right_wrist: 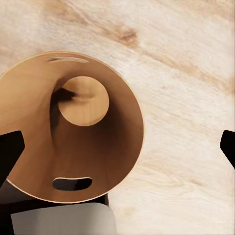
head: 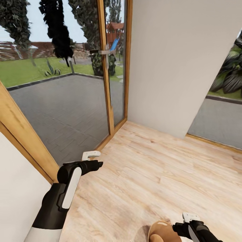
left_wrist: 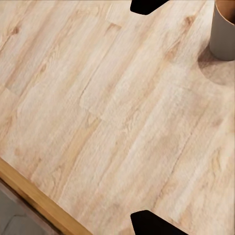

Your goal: Put the three can of soda from the living room inside the tash can in the kitchen.

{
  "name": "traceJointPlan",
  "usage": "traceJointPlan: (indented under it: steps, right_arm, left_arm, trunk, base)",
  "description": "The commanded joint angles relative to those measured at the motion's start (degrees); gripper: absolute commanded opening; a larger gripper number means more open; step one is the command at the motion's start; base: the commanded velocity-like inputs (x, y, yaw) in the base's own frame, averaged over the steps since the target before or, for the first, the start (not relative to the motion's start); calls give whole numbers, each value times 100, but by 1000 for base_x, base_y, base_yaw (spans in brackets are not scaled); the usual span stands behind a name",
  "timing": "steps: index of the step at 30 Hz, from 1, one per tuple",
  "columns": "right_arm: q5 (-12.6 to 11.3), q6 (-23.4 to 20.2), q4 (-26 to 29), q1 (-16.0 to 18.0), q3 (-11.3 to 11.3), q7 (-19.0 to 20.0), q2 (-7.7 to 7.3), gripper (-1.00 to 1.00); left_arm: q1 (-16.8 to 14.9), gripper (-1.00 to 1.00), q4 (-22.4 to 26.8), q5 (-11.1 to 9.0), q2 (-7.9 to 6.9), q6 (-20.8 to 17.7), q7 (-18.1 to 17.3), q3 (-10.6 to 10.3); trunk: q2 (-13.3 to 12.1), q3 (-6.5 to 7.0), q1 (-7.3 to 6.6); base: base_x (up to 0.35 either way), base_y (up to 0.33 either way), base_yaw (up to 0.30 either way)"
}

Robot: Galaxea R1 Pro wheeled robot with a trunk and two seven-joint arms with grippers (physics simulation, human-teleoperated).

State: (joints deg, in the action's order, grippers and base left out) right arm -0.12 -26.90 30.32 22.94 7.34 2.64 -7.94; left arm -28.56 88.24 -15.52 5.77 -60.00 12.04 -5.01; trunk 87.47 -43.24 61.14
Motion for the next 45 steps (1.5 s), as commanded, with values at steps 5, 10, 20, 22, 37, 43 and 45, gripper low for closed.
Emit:
traceJointPlan:
  steps: [5,10,20,22,37,43,45]
  right_arm:
    - [-4,1,0,0,136,4,-56,100]
    - [2,7,0,0,192,8,-85,100]
    - [3,10,-23,0,205,9,-109,100]
    - [3,10,-50,0,206,9,-113,100]
    - [0,498,-507,0,215,9,-206,100]
    - [-4,536,-545,0,209,14,-272,100]
    - [-5,541,-549,0,208,16,-285,100]
  left_arm:
    - [0,100,0,-1,2,0,0,0]
    - [0,100,-1,-3,1,0,0,0]
    - [0,100,0,-4,3,0,0,0]
    - [0,100,0,-4,3,0,0,0]
    - [0,100,-1,-4,3,0,0,0]
    - [0,100,0,-4,3,0,0,0]
    - [0,100,0,-4,3,0,0,0]
  trunk:
    - [202,-135,110]
    - [403,-269,220]
    - [804,-537,440]
    - [884,-591,484]
    - [1205,-862,660]
    - [1205,-877,660]
    - [1205,-878,660]
  base:
    - [0,0,124]
    - [0,0,124]
    - [0,0,124]
    - [0,0,122]
    - [0,0,95]
    - [0,0,23]
    - [0,0,5]
